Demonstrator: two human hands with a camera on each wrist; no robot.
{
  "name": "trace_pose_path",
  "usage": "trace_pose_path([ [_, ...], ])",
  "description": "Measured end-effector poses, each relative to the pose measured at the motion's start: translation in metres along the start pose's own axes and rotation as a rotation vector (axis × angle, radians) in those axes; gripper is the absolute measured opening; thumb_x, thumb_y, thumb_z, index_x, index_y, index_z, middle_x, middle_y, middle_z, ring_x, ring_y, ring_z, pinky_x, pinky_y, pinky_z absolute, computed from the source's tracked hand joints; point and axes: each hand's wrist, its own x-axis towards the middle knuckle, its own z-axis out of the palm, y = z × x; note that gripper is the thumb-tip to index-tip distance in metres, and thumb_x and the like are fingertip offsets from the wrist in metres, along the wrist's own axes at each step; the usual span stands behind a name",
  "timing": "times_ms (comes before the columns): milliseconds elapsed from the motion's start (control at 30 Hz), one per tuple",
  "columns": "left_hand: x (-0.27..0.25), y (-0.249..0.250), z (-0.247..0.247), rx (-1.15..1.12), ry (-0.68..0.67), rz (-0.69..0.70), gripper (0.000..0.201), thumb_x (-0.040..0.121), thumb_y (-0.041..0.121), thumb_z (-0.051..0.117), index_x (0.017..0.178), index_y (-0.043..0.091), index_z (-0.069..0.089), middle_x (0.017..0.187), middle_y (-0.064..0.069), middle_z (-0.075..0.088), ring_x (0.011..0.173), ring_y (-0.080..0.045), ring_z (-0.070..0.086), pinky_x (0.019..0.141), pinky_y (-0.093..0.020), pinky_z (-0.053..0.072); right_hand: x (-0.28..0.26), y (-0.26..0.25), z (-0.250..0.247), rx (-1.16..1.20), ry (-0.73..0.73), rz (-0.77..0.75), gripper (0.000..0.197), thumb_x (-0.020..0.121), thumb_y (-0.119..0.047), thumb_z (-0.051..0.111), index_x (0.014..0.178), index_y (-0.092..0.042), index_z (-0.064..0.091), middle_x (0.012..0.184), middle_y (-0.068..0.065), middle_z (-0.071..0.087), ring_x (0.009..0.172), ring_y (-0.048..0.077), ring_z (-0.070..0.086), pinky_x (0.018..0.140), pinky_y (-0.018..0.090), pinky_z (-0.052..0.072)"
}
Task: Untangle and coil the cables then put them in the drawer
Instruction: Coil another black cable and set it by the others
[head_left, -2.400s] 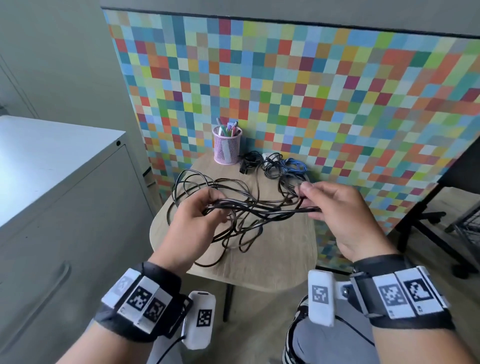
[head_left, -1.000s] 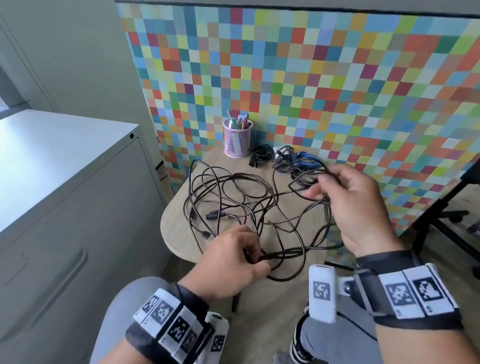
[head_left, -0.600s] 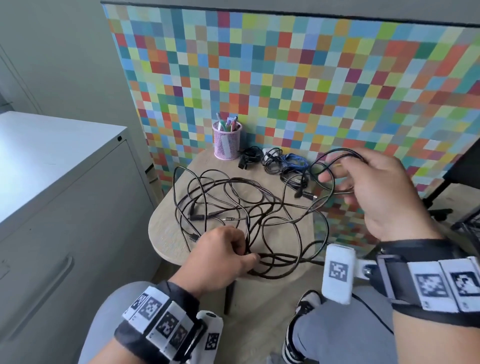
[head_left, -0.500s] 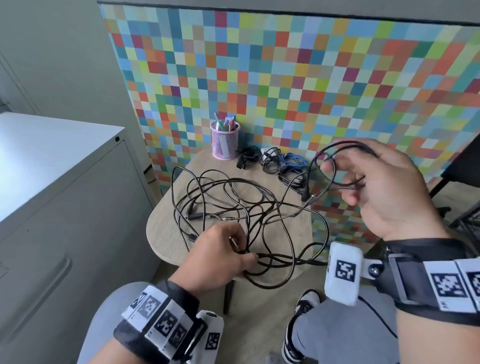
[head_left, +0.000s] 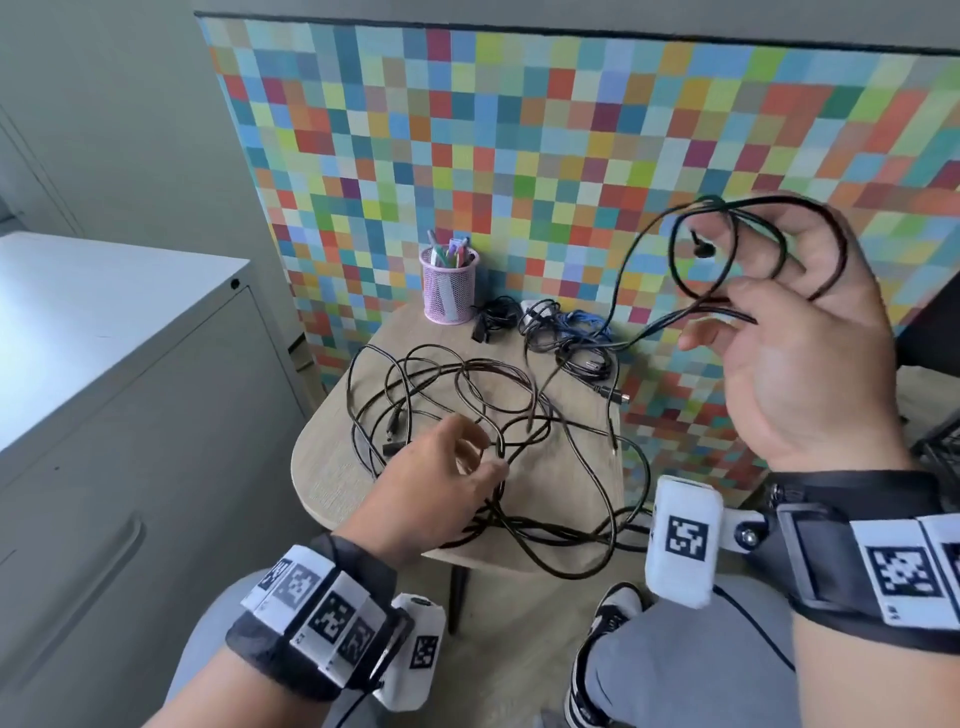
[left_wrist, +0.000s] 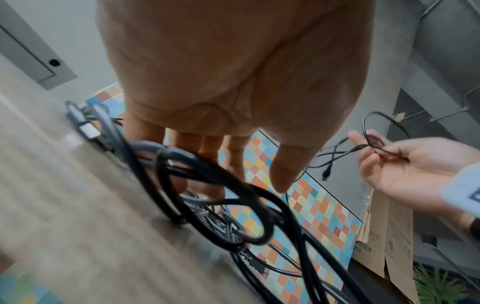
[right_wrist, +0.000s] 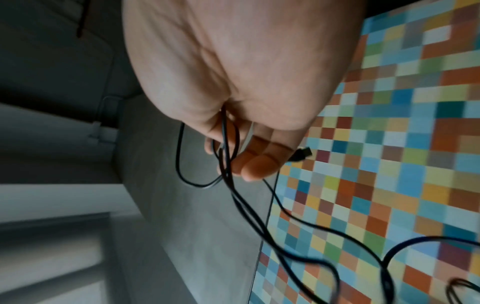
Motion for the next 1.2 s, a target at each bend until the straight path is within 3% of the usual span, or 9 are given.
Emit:
trace_pose_path([
  [200,-0.006,0.017,-0.008,-0.336,0.214,0.237,0.077,0.078,0.049,0.080,0.142,0.049,0.037,0.113,0.016,0.059,0.085,-0.012,0.066,0.078,-0.038,0.059,0.002,-0.007,0.022,-0.026,-0.238,0.067,0.045,0.097,0.008,0.042,0.128,-0.021,0.059,0.123,0.007,0.073,0.080,0.027,0.066,0.055,0.034,0.050],
  [300,-0.011,0.034,-0.018,-0.551,0.085,0.350,0.081,0.076,0.043,0.080,0.144,0.057,0.037,0.126,0.012,0.062,0.086,-0.027,0.070,0.081,-0.038,0.060,-0.006,0.006,0.041,-0.008,-0.311,0.180,0.036,0.103,0.002,0.046,0.128,-0.018,0.062,0.111,0.010,0.076,0.074,0.028,0.065,0.060,0.038,0.053],
  [400,-0.007,0.038,-0.023,-0.544,0.099,0.370,0.024,0.092,0.043,0.065,0.113,0.033,0.071,0.099,0.001,0.073,0.077,-0.034,0.065,0.070,-0.040,0.055,-0.014,0.018,0.054,0.026,-0.277,0.209,0.025,0.104,-0.011,0.048,0.115,-0.018,0.070,0.087,0.011,0.073,0.074,0.028,0.066,0.067,0.044,0.056],
  [500,-0.005,0.029,-0.034,-0.578,0.258,0.283,0.047,0.105,0.038,0.052,0.077,0.003,0.066,0.068,-0.001,0.062,0.067,-0.016,0.053,0.071,-0.030,0.046,-0.012,0.026,0.048,0.053,-0.123,0.218,0.026,0.101,-0.014,0.053,0.094,-0.021,0.076,0.069,-0.002,0.062,0.067,0.019,0.059,0.071,0.043,0.055],
  [633,0.000,0.015,-0.062,-0.870,0.457,0.123,0.053,0.110,0.021,0.046,0.058,0.016,0.052,0.055,0.004,0.048,0.074,-0.028,0.050,0.079,-0.038,0.048,-0.008,0.040,0.023,-0.118,0.017,0.333,0.023,0.096,-0.004,0.064,0.084,-0.021,0.073,0.068,-0.010,0.063,0.066,0.006,0.057,0.070,0.027,0.045],
  [767,-0.007,0.024,-0.071,-0.671,0.419,0.165,0.044,0.112,0.029,0.041,0.071,0.011,0.041,0.051,0.009,0.045,0.063,-0.030,0.061,0.062,-0.033,0.048,-0.022,0.056,0.016,-0.366,-0.186,0.478,0.045,0.089,-0.017,0.078,0.129,-0.033,0.066,0.095,-0.003,0.065,0.094,0.013,0.064,0.089,0.032,0.048],
  [900,-0.007,0.033,-0.067,-0.410,0.424,0.219,0.039,0.110,0.034,0.039,0.079,0.014,0.048,0.054,0.013,0.041,0.050,-0.009,0.038,0.055,-0.034,0.036,-0.034,0.044,0.030,-0.294,-0.281,0.408,0.058,0.074,-0.036,0.075,0.129,-0.048,0.063,0.133,-0.009,0.064,0.132,0.007,0.055,0.112,0.034,0.040],
  [1033,-0.006,0.046,-0.061,-0.074,0.494,0.291,0.016,0.103,0.025,0.042,0.093,0.034,0.051,0.073,0.015,0.057,0.065,-0.006,0.052,0.060,-0.032,0.041,-0.041,0.021,0.059,-0.119,-0.408,0.295,0.031,0.090,-0.034,0.066,0.113,-0.015,0.071,0.109,0.006,0.075,0.111,0.019,0.069,0.097,0.030,0.054],
  [1200,-0.007,0.059,-0.064,-0.215,0.357,0.379,0.025,0.100,0.011,0.048,0.108,0.034,0.054,0.069,0.014,0.050,0.060,-0.013,0.048,0.056,-0.034,0.037,-0.047,0.019,0.079,-0.320,-0.525,0.114,0.015,0.095,-0.027,0.066,0.086,-0.015,0.067,0.079,-0.001,0.068,0.081,0.013,0.066,0.080,0.035,0.051],
])
